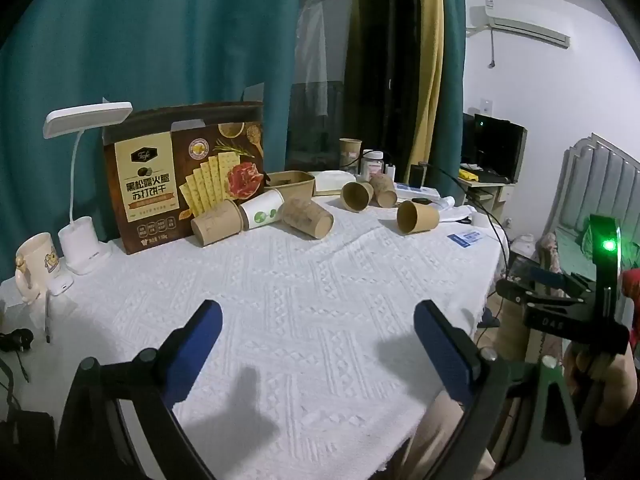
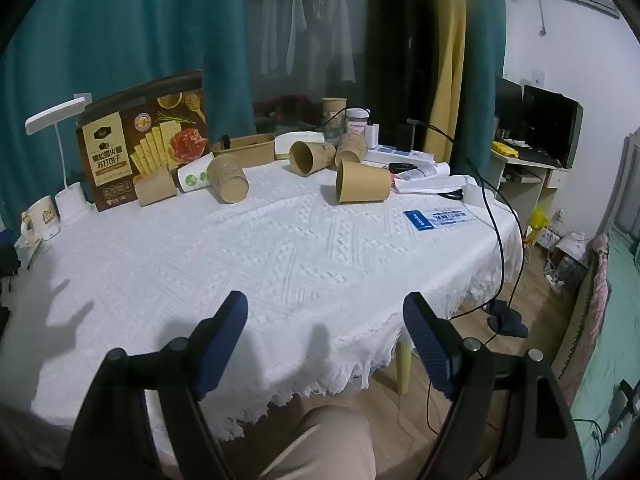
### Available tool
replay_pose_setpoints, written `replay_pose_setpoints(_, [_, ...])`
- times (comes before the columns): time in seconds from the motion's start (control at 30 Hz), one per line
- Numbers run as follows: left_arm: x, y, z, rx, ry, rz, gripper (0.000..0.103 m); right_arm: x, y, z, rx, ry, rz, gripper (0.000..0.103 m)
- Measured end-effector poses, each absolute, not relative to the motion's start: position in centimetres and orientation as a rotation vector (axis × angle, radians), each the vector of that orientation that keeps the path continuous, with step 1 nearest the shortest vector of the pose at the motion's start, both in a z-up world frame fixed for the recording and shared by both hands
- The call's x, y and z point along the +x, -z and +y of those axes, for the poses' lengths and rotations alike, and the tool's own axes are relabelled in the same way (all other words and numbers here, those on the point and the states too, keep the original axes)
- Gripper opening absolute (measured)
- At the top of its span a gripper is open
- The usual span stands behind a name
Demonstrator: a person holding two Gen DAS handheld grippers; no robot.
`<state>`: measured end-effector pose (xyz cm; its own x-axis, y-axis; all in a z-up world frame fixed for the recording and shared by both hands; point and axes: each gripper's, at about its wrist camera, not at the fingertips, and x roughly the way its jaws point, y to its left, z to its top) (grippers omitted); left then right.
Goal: Flip cup upright
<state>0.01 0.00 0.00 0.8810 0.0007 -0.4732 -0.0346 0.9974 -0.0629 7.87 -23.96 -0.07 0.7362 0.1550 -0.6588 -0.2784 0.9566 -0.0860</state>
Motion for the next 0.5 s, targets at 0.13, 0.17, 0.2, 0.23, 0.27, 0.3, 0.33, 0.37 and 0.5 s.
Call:
replay_pose_setpoints(0.13, [-0.01,-0.08,0.12,-0.07,-0.022,0.488,0.097,7.81,-0.04,-23.99,-0.182,-0.242,0.713,0.078])
replay_pose_setpoints(0.17, [0.01,-0.09,0.17,-0.07,-0.024,0.487,0.097,7.77,-0.1,-23.99,-0.181,-0.242,0.712,0.078])
replay_pose_setpoints(0.2, [0.03,-0.1,0.23,-0.071,-0.025,0.486,0.097,7.72,-0.18,-23.99,-0.182,-0.243,0.71,0.078])
replay_pose_setpoints(0.23, [0.06,-0.1,0.28,-0.072,-0.026,0.486,0.097,7.67,-0.26,-23.98,-0.183,-0.244,0.708,0.078])
replay_pose_setpoints(0.27, [0.07,-0.11,0.33,-0.073,-0.026,0.485,0.097,7.63,-0.35,-23.99,-0.183,-0.244,0.707,0.078])
replay_pose_setpoints(0.3, [0.04,0.01,0.01,-0.067,-0.021,0.489,0.097,7.75,-0.01,-24.06,-0.182,-0.242,0.711,0.078])
replay_pose_setpoints(0.33, [0.08,0.02,0.01,-0.067,-0.021,0.489,0.097,7.76,-0.04,-23.96,-0.184,-0.241,0.713,0.078])
replay_pose_setpoints(0.37, [0.13,0.04,0.02,-0.067,-0.02,0.489,0.097,7.79,-0.06,-23.88,-0.186,-0.242,0.712,0.078])
replay_pose_setpoints(0.5, [0.04,0.02,0.02,-0.067,-0.02,0.487,0.097,7.52,-0.2,-24.35,-0.183,-0.24,0.713,0.078])
